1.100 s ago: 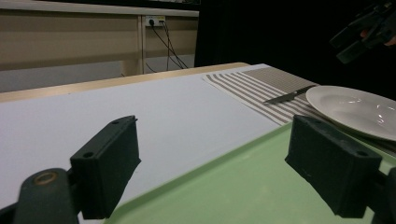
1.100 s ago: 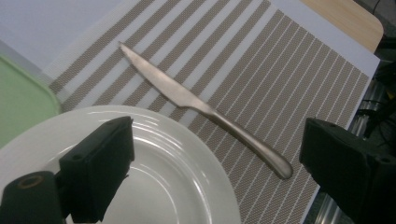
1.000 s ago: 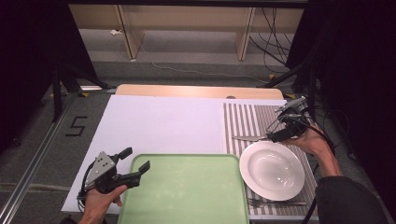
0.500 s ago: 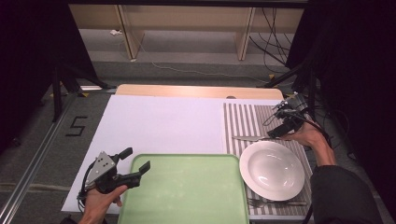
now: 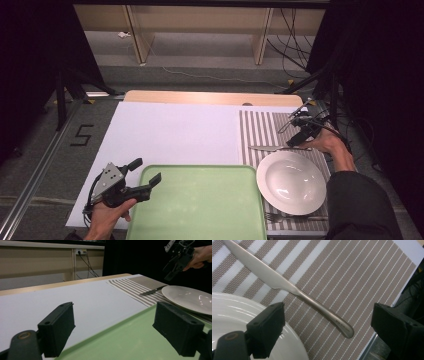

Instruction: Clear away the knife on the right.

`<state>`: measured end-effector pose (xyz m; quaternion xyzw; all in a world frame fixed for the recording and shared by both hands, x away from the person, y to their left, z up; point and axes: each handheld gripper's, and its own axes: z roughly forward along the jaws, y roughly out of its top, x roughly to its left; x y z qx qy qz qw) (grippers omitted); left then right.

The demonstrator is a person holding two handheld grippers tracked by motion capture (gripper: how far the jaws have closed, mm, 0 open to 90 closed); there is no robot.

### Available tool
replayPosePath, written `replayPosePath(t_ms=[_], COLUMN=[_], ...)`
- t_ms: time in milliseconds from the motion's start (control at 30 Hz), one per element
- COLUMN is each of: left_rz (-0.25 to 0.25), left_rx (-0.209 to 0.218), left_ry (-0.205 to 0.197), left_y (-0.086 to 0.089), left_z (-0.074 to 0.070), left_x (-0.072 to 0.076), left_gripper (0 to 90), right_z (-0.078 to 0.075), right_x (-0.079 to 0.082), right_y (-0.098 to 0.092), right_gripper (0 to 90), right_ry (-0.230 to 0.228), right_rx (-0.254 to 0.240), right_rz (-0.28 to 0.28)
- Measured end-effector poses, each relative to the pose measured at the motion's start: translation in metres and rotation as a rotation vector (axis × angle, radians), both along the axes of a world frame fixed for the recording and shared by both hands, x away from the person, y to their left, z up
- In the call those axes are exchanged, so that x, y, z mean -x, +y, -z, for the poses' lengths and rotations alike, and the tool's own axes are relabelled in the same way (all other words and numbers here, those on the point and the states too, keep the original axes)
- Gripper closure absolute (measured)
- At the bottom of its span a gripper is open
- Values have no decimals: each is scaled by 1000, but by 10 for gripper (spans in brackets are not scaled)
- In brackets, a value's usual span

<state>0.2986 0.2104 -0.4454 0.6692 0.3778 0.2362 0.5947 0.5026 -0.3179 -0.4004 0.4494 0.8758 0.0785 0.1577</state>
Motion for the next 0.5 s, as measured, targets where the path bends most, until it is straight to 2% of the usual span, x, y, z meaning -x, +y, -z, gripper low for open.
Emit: replayPosePath(t_ms=[133,167,267,333,500], left_rz=[-1,-1,1,0,-1], left_rx=[-1,-1,-1,-2,-1], left_ry=[0,0,1,0,0], left_y=[0,0,0,0,0], left_z=[0,0,0,0,0], left_x=[0,0,0,0,0], left_gripper=[161,161,161,161,160], right_z=[6,8,12,12,13], right_x=[-4,-5,-8,-10,-15], right_y=[-2,-2,-2,-1,-2], right_gripper=[132,133,137,139,145], right_ry=[20,7,16,35,38], right_rx=[16,17,30,40,54], right_rz=[13,4,0,2,-4])
